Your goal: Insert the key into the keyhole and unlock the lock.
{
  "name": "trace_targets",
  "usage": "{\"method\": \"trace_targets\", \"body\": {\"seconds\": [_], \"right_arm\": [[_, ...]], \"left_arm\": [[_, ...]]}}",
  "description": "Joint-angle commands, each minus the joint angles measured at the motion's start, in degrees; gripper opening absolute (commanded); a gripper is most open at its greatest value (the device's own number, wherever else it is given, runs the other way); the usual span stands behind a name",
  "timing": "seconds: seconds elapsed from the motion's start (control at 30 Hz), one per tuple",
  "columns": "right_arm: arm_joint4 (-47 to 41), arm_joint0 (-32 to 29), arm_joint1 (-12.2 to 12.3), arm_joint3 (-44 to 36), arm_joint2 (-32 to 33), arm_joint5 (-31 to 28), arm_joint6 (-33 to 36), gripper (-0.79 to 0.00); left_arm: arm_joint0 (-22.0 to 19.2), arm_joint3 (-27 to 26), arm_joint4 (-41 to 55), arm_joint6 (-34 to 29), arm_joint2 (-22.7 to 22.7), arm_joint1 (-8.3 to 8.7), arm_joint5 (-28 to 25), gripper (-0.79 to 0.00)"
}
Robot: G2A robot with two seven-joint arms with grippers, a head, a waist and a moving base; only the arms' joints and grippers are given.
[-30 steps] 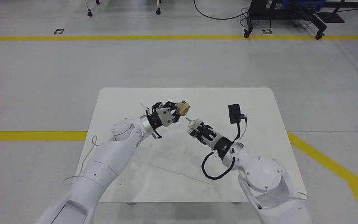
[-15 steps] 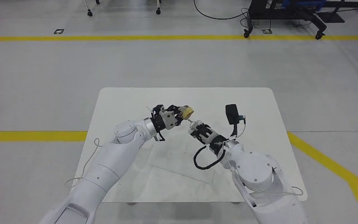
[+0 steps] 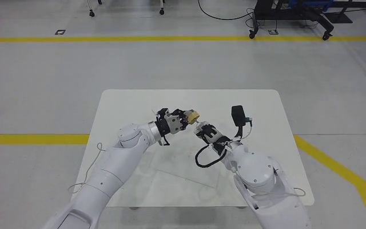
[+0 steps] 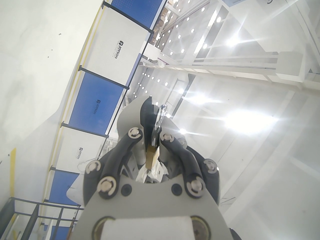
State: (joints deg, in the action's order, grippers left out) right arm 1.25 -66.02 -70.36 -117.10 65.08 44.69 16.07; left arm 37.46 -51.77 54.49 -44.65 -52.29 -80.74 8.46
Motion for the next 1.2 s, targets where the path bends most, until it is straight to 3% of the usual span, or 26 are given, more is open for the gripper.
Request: {"method": "trace_targets", "body": {"seconds": [0.0, 1.17], "right_arm": [[0.0, 0.0, -0.1, 0.1, -0.1, 0.2, -0.1, -0.785], [3.7, 1.6, -0.9, 2.0, -1.3, 2.5, 0.4, -0.785]], "left_arm": [[0.1, -0.1, -0.3, -0.1, -0.2, -0.05, 0.1, -0.785], [0.9, -1.5, -8.0, -1.1, -2.1, -0.57, -0.4, -0.785]]}}
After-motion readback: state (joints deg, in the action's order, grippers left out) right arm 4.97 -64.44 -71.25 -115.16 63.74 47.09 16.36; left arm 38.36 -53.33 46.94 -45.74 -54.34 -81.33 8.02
